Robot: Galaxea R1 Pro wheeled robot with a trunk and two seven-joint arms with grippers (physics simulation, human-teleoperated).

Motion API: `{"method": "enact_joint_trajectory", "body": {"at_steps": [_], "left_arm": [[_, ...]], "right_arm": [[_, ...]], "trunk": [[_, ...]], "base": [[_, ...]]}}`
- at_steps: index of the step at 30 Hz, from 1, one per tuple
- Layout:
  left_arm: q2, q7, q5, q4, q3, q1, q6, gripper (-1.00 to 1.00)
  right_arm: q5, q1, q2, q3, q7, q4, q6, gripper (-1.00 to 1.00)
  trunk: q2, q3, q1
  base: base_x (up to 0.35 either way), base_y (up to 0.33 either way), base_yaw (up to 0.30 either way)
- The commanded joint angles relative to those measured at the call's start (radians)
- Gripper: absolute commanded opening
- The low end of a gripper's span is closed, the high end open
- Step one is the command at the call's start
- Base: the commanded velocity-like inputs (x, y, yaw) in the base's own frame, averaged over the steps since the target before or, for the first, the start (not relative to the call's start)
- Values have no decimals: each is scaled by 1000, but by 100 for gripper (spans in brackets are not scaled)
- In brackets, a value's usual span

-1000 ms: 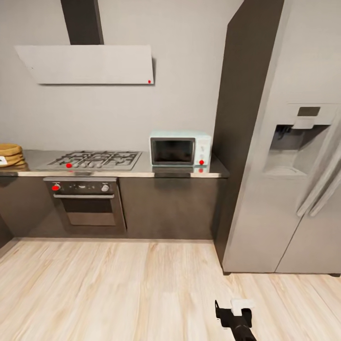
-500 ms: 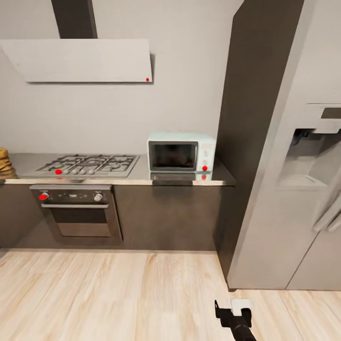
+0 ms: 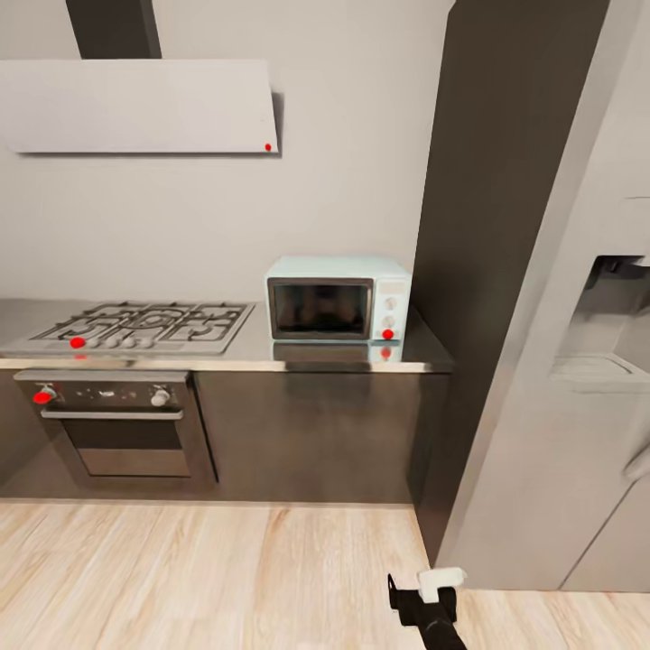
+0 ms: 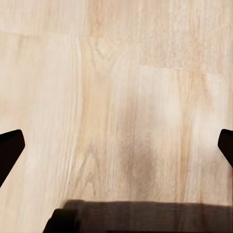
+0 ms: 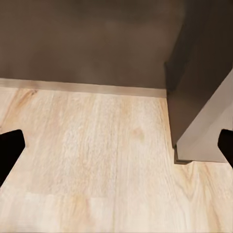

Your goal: In the kitchen, take the popcorn bag from the countertop, put it into the microwave, and heat it until the popcorn is cooked so the cooked popcorn ends up inside the bag.

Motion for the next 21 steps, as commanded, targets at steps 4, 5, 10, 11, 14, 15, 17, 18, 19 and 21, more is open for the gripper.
{"method": "enact_joint_trajectory", "body": {"at_steps": [4,5,10,11,14,15,17,18,19,21], "left_arm": [[18,0,2,1,3,3,51,100],[23,-1,1,1,2,8,56,100],[27,-2,-2,1,-2,63,64,100],[24,-2,-3,0,-4,70,64,100],[20,-2,-3,1,-5,76,63,100],[19,-2,-3,1,-5,77,63,100],[18,-2,-3,1,-6,78,63,100],[18,-2,-2,1,-5,78,63,100],[18,-2,-1,1,-5,78,63,100],[19,-2,-1,1,-4,90,62,100]], "right_arm": [[-1,-1,5,25,-8,-65,12,100],[-1,-1,5,29,-7,-104,25,100],[0,-1,-3,54,-7,-499,293,100],[0,-2,-4,53,-6,-618,382,100],[0,-20,-1,50,-6,-796,516,100],[0,-39,1,51,-6,-815,534,100],[0,-119,-2,57,-5,-838,572,100],[0,-138,-3,56,-5,-841,587,100],[0,-158,-3,54,-5,-844,603,100],[1,-201,-4,51,-6,-847,616,100]], "trunk": [[0,-1,1],[0,-1,1],[0,-1,1],[0,-1,1],[0,-1,1],[0,-1,1],[0,-1,1],[0,-1,1],[0,-1,1],[0,-1,1]], "base": [[327,-90,0],[179,-38,0],[50,-11,0],[8,-2,0],[3,-1,0],[1,0,0],[0,0,0],[0,0,0],[0,0,0],[0,0,0]]}}
